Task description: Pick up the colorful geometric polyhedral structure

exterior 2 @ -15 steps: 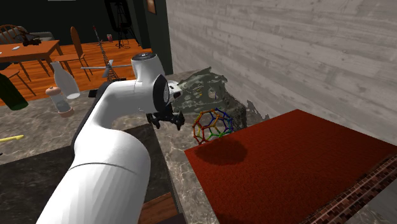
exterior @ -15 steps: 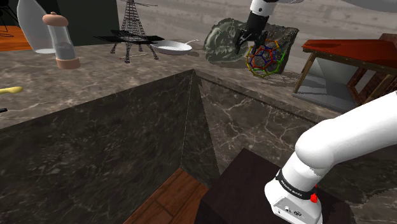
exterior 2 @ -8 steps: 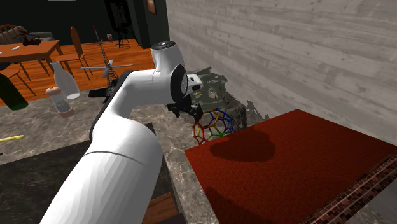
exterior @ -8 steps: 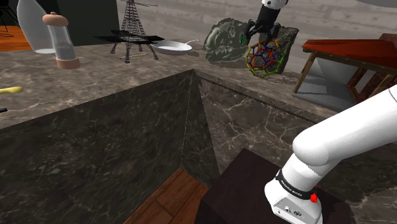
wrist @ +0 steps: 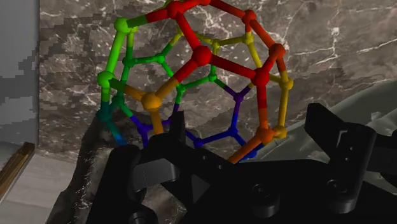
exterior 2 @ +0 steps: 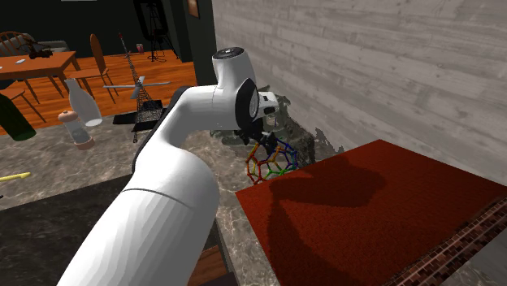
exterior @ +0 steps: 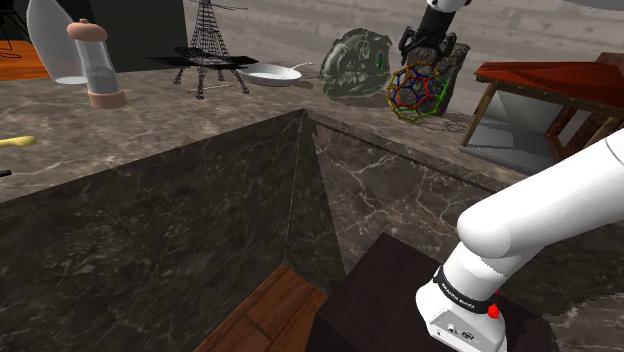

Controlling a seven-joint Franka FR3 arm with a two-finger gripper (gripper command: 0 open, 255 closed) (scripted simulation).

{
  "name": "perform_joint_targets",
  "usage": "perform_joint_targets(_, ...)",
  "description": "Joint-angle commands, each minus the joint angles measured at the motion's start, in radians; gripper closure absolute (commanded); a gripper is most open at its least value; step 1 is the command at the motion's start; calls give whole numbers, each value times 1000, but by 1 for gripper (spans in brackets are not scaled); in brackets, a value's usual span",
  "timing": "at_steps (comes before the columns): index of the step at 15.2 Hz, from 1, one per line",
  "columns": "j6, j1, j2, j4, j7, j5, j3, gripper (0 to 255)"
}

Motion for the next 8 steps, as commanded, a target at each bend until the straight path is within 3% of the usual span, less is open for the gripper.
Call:
perform_joint_targets(1,23,-1,-6,-29,7,-3,0,0)
perform_joint_targets(6,70,-2,-18,-88,15,-7,-3,0)
perform_joint_targets(7,67,-2,-17,-84,13,-7,-4,255)
perform_joint_targets(8,66,-1,-20,-87,18,-7,0,255)
